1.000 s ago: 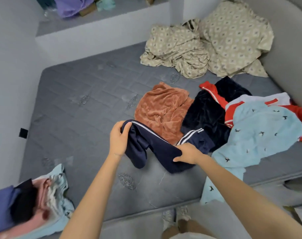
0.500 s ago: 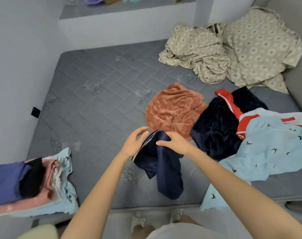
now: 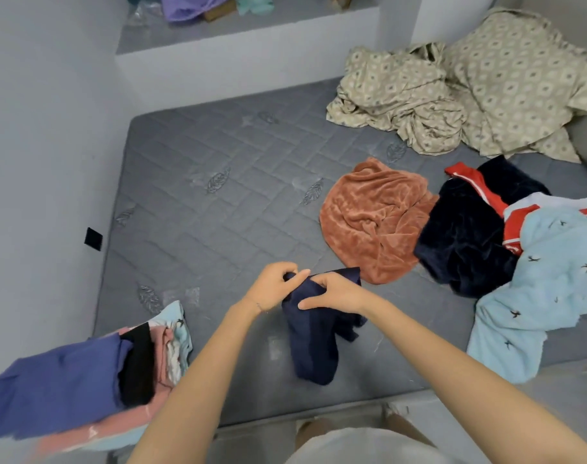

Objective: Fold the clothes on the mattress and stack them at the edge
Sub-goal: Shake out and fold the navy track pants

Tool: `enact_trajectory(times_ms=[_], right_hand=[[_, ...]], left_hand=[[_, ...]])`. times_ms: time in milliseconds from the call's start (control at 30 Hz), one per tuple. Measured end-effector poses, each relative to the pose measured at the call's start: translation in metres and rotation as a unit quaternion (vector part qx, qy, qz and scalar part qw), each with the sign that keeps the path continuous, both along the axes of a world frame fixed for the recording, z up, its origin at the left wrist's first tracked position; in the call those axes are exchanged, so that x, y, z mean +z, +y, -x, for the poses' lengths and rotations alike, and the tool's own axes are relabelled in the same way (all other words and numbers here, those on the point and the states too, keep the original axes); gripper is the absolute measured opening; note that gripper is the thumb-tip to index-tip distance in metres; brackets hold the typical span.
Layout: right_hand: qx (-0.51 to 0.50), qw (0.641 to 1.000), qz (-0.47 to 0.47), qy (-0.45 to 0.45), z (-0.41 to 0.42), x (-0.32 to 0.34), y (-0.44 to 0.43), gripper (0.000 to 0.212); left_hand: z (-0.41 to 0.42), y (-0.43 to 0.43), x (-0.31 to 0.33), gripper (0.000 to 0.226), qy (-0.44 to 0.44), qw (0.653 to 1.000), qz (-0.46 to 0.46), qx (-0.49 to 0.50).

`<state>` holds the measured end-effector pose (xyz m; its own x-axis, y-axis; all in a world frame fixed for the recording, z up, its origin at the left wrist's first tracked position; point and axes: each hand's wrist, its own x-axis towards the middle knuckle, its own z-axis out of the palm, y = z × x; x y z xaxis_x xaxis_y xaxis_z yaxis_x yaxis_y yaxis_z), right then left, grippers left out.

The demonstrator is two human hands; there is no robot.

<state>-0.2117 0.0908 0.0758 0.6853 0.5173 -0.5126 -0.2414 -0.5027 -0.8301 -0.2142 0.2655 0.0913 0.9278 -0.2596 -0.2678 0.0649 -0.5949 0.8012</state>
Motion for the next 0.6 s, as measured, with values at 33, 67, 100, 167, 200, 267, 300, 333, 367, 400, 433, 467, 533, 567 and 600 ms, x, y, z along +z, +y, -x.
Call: enact_trajectory(times_ms=[33, 67, 100, 167, 200, 267, 300, 333, 367, 400, 433, 467, 533, 567, 600], right_hand=[[0.010, 1.000, 0.008, 0.007, 0.003, 0.001, 0.010, 0.036], [0.018, 1.000, 0.014, 0.011, 0.004, 0.004, 0.019, 0.040], [0.024, 0.999, 0.020, 0.017, 0.004, 0.006, 0.026, 0.040], [0.033, 0.999, 0.026, 0.032, 0.005, 0.012, 0.038, 0.032], [0.037, 0.998, 0.029, 0.041, 0.005, 0.015, 0.042, 0.036], [0.033, 0.997, 0.043, 0.060, 0.008, 0.018, 0.044, 0.052], [0.029, 0.996, 0.047, 0.068, 0.010, 0.019, 0.044, 0.057], [0.026, 0.996, 0.048, 0.077, 0.011, 0.020, 0.044, 0.059], [0.025, 0.995, 0.046, 0.081, 0.012, 0.021, 0.044, 0.060], [0.027, 0.995, 0.043, 0.082, 0.012, 0.023, 0.044, 0.058], [0.031, 0.995, 0.041, 0.083, 0.012, 0.026, 0.043, 0.057], [0.034, 0.995, 0.044, 0.084, 0.011, 0.029, 0.041, 0.055], [0.041, 0.994, 0.056, 0.084, 0.008, 0.033, 0.036, 0.055], [0.048, 0.993, 0.066, 0.083, 0.006, 0.033, 0.032, 0.056], [0.058, 0.992, 0.081, 0.081, 0.004, 0.032, 0.028, 0.059]], left_hand=[[0.002, 0.011, 0.004, 0.050, 0.000, 1.000, 0.003, -0.006], [0.003, 0.021, 0.009, 0.050, -0.004, 1.000, 0.004, -0.011], [0.003, 0.030, 0.015, 0.050, -0.010, 1.000, 0.007, -0.012], [-0.001, 0.046, 0.029, 0.049, -0.026, 0.999, 0.027, 0.004], [-0.005, 0.054, 0.039, 0.049, -0.036, 0.998, 0.041, 0.016], [-0.015, 0.067, 0.058, 0.050, -0.059, 0.995, 0.068, 0.038], [-0.020, 0.072, 0.066, 0.050, -0.069, 0.993, 0.079, 0.048], [-0.024, 0.078, 0.074, 0.050, -0.077, 0.991, 0.089, 0.058], [-0.027, 0.082, 0.082, 0.050, -0.084, 0.989, 0.100, 0.070], [-0.031, 0.087, 0.088, 0.050, -0.090, 0.986, 0.113, 0.085], [-0.033, 0.091, 0.092, 0.050, -0.095, 0.982, 0.129, 0.103], [-0.036, 0.095, 0.095, 0.049, -0.097, 0.977, 0.145, 0.121], [-0.039, 0.101, 0.095, 0.049, -0.096, 0.969, 0.165, 0.155], [-0.039, 0.103, 0.094, 0.049, -0.097, 0.966, 0.168, 0.170], [-0.039, 0.105, 0.093, 0.049, -0.099, 0.963, 0.168, 0.185]])
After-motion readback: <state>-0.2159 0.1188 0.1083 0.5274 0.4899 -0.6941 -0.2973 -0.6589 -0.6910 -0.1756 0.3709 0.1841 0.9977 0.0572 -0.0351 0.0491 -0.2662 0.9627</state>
